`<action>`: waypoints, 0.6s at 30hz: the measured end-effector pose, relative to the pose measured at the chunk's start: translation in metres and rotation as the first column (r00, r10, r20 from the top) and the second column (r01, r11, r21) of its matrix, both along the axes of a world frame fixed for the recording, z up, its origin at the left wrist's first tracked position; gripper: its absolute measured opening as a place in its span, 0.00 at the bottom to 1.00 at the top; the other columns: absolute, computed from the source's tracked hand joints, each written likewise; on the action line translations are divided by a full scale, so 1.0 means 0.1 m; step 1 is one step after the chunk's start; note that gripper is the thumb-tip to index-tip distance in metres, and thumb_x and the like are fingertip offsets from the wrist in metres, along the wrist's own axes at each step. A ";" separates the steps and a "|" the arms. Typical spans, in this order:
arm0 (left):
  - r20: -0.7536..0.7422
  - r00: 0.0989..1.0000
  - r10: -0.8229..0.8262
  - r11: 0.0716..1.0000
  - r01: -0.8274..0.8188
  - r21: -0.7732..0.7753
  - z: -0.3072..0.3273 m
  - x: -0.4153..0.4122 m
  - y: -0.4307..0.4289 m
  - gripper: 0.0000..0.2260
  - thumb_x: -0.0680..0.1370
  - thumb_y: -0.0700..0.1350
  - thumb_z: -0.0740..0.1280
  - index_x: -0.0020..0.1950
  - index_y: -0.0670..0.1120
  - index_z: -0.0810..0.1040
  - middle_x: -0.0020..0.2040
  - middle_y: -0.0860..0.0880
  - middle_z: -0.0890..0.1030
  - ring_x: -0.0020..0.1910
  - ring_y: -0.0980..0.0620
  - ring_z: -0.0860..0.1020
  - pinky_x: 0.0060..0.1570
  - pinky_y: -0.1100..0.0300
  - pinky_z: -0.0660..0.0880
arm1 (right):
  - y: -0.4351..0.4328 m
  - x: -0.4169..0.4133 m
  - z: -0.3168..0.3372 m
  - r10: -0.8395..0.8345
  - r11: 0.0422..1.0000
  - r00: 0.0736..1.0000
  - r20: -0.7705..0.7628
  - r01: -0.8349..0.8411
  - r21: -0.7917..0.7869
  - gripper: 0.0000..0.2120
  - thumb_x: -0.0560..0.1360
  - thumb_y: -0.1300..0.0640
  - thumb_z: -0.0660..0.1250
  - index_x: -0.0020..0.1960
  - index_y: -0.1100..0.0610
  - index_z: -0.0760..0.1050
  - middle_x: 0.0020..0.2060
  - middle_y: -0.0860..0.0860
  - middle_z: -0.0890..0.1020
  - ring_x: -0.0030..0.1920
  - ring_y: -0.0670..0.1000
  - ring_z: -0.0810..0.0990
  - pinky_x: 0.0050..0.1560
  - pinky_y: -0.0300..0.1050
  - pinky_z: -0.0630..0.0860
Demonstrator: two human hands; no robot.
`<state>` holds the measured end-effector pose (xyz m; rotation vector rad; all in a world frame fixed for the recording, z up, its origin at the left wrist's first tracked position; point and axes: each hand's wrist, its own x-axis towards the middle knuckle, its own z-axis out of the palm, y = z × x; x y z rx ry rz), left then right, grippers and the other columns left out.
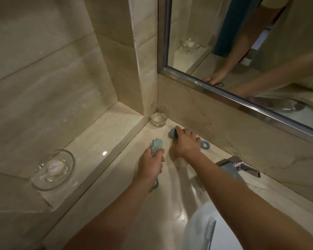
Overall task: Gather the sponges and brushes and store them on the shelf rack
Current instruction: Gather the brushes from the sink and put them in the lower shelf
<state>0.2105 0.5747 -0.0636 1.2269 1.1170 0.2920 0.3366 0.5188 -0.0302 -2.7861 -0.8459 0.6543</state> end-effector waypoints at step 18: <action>0.121 0.993 0.012 0.995 -0.024 0.094 0.53 -0.20 -0.24 0.07 0.72 0.50 0.65 0.41 0.47 0.72 0.30 0.50 0.75 0.20 0.55 0.67 0.23 0.61 0.63 | -0.43 -0.72 0.62 -0.147 0.402 0.805 -0.575 0.580 0.709 0.05 0.77 0.60 0.67 0.50 0.58 0.80 0.41 0.58 0.84 0.31 0.50 0.81 0.28 0.39 0.72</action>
